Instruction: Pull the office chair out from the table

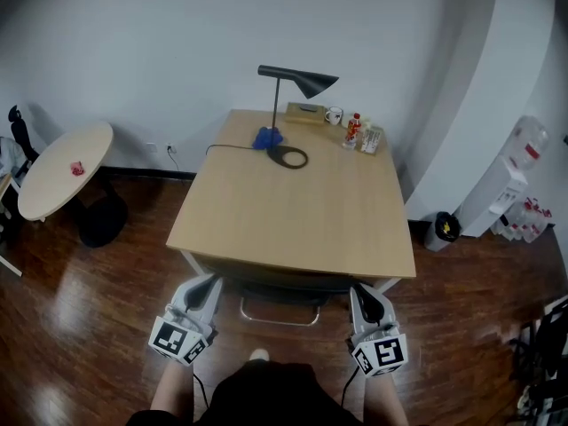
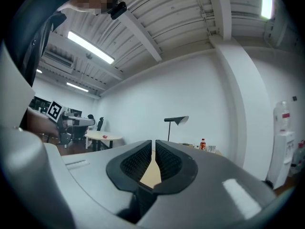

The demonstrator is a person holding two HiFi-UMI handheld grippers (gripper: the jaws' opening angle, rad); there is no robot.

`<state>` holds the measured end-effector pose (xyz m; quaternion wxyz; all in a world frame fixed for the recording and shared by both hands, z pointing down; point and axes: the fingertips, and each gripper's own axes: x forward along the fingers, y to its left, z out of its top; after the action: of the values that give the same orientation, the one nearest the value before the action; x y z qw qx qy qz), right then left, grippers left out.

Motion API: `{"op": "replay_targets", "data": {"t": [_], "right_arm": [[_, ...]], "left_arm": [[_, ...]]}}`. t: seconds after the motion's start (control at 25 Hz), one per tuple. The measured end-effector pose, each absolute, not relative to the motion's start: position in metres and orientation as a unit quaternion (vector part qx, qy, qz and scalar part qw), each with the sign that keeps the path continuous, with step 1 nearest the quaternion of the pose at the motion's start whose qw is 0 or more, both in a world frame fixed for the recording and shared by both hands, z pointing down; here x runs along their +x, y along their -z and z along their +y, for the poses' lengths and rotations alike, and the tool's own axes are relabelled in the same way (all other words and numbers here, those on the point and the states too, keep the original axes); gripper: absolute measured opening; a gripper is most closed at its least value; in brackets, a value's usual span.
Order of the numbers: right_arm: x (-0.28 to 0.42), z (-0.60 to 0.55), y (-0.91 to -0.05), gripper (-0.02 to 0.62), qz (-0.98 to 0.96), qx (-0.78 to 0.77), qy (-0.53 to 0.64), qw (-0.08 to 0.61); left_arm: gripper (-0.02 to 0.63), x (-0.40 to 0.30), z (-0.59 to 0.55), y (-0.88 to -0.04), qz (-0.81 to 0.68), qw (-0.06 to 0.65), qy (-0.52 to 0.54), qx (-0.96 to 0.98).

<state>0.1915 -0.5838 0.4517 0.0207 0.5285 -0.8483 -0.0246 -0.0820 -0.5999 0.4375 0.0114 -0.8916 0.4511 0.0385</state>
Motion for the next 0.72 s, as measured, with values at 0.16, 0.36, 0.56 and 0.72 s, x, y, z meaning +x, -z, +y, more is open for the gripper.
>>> {"op": "replay_targets", "data": {"t": [0.16, 0.36, 0.56, 0.72], "right_arm": [[0.175, -0.601, -0.464, 0.095, -0.863, 0.497, 0.05, 0.08], [0.137, -0.61, -0.508, 0.306, -0.89, 0.388, 0.094, 0.218], [0.133, -0.621, -0.561, 0.336, -0.867, 0.304, 0.129, 0.374], [0.138, -0.625, -0.589, 0.331, -0.842, 0.263, 0.148, 0.447]], "left_arm": [[0.003, -0.071, -0.622, -0.439, 0.425, 0.041, -0.006, -0.904], [0.186, -0.047, -0.634, -0.477, 0.344, 0.085, 0.135, -0.925], [0.341, -0.037, -0.639, -0.543, 0.247, 0.172, 0.331, -0.894], [0.344, -0.037, -0.644, -0.581, 0.196, 0.191, 0.413, -0.869]]}}
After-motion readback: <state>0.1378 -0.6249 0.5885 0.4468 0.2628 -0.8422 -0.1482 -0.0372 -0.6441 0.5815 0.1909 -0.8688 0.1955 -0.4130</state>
